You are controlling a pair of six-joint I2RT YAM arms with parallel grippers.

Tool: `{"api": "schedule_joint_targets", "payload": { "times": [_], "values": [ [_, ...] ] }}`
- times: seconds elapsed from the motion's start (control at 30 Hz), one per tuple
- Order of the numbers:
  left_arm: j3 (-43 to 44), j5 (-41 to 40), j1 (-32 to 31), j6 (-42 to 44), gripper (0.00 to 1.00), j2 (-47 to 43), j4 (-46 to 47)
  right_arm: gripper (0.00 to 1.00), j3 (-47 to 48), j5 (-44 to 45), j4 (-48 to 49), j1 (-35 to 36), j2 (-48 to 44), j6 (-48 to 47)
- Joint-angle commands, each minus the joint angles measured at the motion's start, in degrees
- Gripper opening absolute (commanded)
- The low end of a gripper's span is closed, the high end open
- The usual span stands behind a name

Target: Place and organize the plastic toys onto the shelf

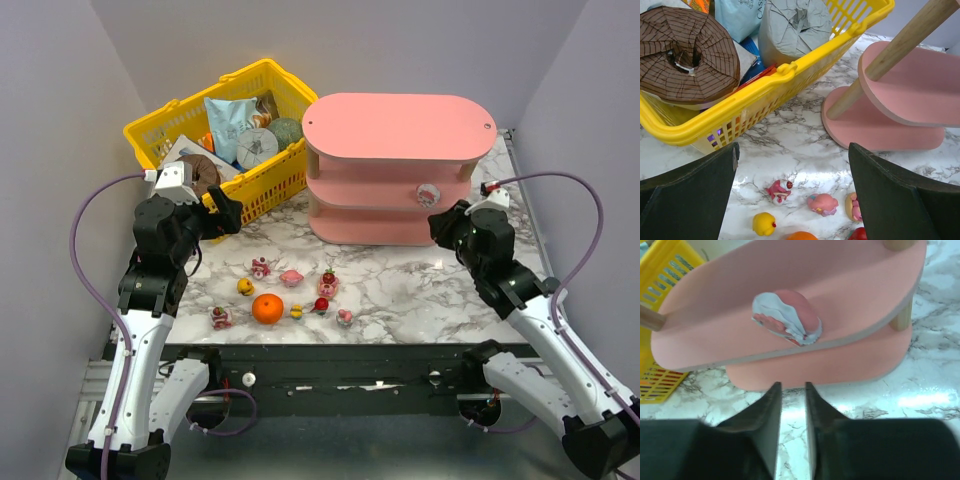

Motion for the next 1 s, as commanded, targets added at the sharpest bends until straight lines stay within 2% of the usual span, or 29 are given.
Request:
{"api": "schedule_joint_targets", "payload": {
  "times": [0.0,0.1,0.2,0.57,0.97],
  "values": [
    [-0.6,1.3,0.3,0.0,0.99,-0.2,0.8,0.17,-1.5,1.2,0.4,-0.2,0.5,5.4],
    [-0.6,1.4,0.3,0.0,0.99,-0.1,0.7,0.04,-1.1,1.2,2.5,-0.3,2.7,6.5],
    [-0.6,1.2,0.3,-0.1,0.99,0.0,0.7,0.01,-0.9,1.0,5.5,-0.2,4.0,6.4],
    [-0.4,1.0,0.3,-0.1,0.99,0.7,0.5,0.01,2.3,3.5,9.1,-2.1,8.3,4.3],
    [-0.3,1.2,0.3,-0.2,0.99,1.4,0.6,0.01,2.8,2.0,10.9,-5.0,10.4,2.4]
  ]
}}
